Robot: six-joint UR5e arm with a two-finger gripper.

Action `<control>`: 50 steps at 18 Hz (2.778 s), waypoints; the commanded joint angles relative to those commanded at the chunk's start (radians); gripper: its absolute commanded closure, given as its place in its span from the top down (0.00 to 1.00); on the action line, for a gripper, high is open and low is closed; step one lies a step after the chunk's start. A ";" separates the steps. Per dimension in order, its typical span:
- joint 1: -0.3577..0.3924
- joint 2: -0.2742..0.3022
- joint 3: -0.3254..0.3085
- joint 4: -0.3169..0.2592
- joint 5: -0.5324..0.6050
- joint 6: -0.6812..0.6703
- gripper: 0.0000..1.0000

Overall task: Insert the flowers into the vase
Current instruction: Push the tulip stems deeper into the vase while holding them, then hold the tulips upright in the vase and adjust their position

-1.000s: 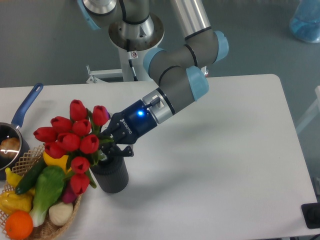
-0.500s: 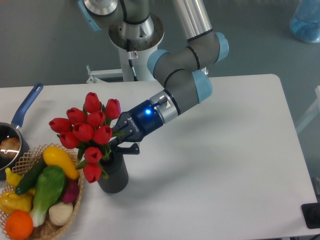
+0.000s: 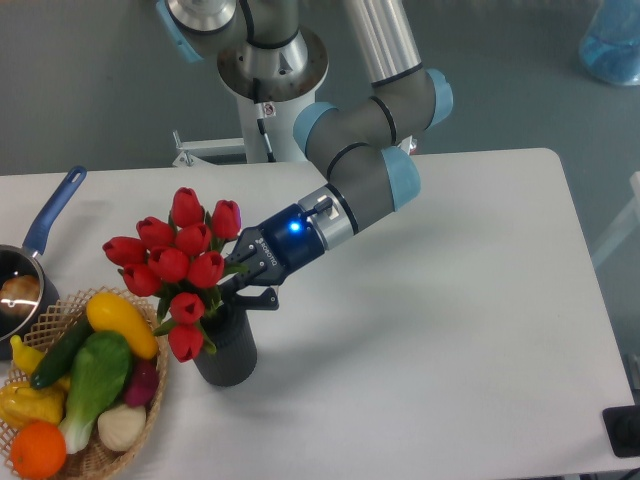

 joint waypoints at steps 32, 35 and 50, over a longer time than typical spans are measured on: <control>0.018 -0.057 0.018 -0.002 0.012 0.005 0.23; 0.018 -0.057 0.018 -0.002 0.012 0.005 0.23; 0.009 -0.055 0.012 -0.003 0.015 0.005 0.25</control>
